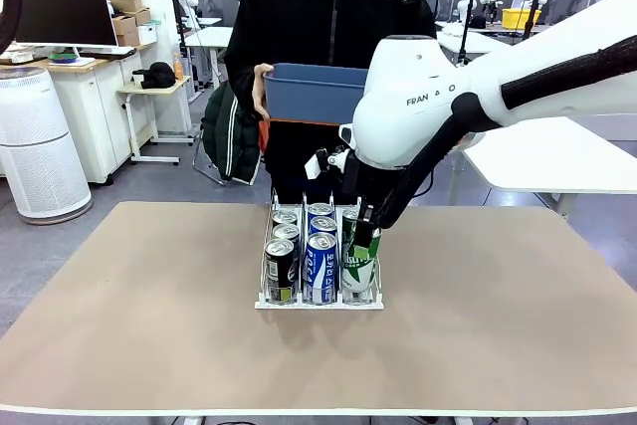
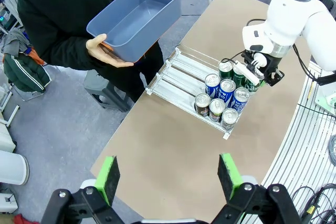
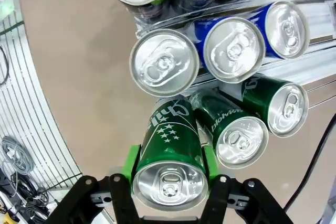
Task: Fill the beverage cans into the dispenser.
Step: Place the picked Sprite in the line of the Automatic Can Dispenser with the same cans.
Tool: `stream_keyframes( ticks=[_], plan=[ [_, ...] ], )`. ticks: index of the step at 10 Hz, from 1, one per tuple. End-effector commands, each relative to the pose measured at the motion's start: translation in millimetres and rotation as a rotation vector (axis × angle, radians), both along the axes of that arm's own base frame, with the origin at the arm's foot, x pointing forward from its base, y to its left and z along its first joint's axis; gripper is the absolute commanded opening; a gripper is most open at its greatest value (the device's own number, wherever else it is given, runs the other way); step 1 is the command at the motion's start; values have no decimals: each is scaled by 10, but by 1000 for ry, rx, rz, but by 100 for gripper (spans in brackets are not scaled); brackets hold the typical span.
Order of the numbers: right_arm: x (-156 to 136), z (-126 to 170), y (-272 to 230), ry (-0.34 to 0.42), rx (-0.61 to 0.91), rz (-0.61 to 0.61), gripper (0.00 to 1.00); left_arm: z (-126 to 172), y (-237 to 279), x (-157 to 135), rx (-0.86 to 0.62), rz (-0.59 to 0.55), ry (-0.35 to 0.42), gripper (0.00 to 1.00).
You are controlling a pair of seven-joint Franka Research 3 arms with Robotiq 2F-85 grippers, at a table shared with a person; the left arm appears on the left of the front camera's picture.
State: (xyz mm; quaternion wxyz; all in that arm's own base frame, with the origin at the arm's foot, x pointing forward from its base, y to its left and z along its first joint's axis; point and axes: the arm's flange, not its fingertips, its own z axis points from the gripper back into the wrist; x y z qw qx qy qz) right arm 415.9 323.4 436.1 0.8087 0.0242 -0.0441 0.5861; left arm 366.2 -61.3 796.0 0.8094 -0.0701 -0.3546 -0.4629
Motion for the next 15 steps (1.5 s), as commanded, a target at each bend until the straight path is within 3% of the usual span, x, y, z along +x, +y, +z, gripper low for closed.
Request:
stream_keyframes(
  ticks=[1, 4, 13, 14, 15],
  plan=[
    [231, 21, -54, -79, -26, -19, 58, -6, 18, -7, -1, -1, 0, 100],
    [240, -88, -60, -132, -70, -2, 58, -6, 18, -7, -1, -1, 0, 100],
    [52, -306, -28, -48, -44, 35, 58, -6, 18, -7, -1, -1, 0, 100],
    [48, -277, -39, -20, -28, 56, 77, -6, 18, -7, -1, -1, 0, 100],
    [32, -250, -32, -19, -29, 45, 77, -6, 18, -7, -1, -1, 0, 100]
  ],
)
